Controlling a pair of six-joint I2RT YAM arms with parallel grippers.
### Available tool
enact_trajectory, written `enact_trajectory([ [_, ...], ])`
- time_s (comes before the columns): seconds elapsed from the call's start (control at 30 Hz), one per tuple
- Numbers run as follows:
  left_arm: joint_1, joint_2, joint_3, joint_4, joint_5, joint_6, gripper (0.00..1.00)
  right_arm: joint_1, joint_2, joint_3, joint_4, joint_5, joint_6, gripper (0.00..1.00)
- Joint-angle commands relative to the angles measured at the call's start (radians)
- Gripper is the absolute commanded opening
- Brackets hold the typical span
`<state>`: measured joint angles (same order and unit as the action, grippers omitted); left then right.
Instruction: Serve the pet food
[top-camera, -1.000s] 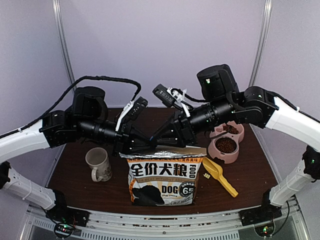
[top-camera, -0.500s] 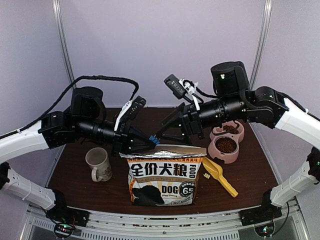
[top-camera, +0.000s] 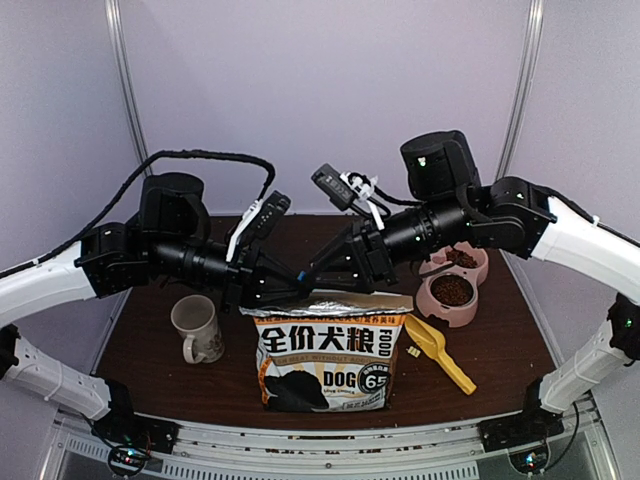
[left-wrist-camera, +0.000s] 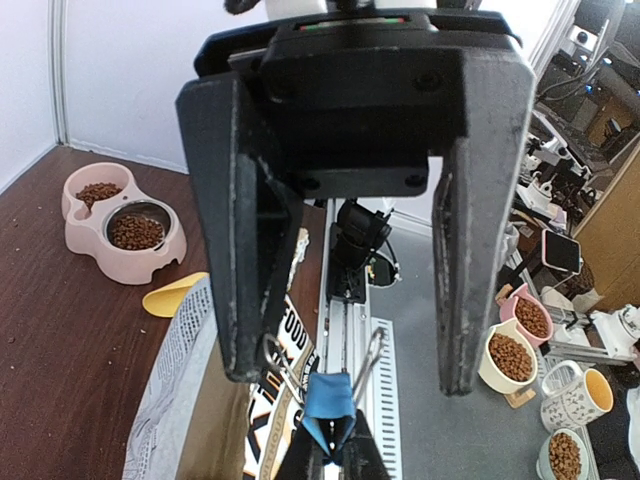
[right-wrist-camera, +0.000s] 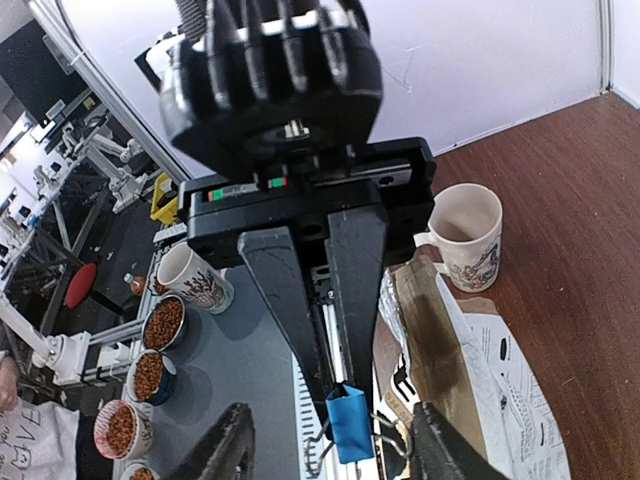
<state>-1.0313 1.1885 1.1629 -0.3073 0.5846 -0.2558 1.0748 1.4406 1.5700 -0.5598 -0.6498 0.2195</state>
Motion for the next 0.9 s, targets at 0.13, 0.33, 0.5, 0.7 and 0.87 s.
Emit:
enact_trajectory([
  [0.13,-0.001,-0.015,-0.003,0.051,0.015,-0.005,0.03,-0.006,0.003,-0.006,0.03,-0.058,0.015,0.34],
  [0.33,-0.001,-0.02,-0.004,0.056,0.012,-0.006,0.02,-0.007,0.006,-0.009,0.033,-0.069,0.017,0.2],
  [0.5,-0.001,-0.021,-0.005,0.056,0.004,-0.007,0.05,-0.008,0.004,-0.011,0.044,-0.076,0.019,0.11],
  [0.7,0.002,-0.064,-0.019,0.029,-0.1,0.006,0.63,-0.017,-0.008,-0.01,0.046,-0.052,0.009,0.06],
  [0.87,0.061,-0.148,-0.057,-0.023,-0.212,0.022,0.79,-0.041,-0.007,0.004,0.013,-0.01,-0.025,0.04],
])
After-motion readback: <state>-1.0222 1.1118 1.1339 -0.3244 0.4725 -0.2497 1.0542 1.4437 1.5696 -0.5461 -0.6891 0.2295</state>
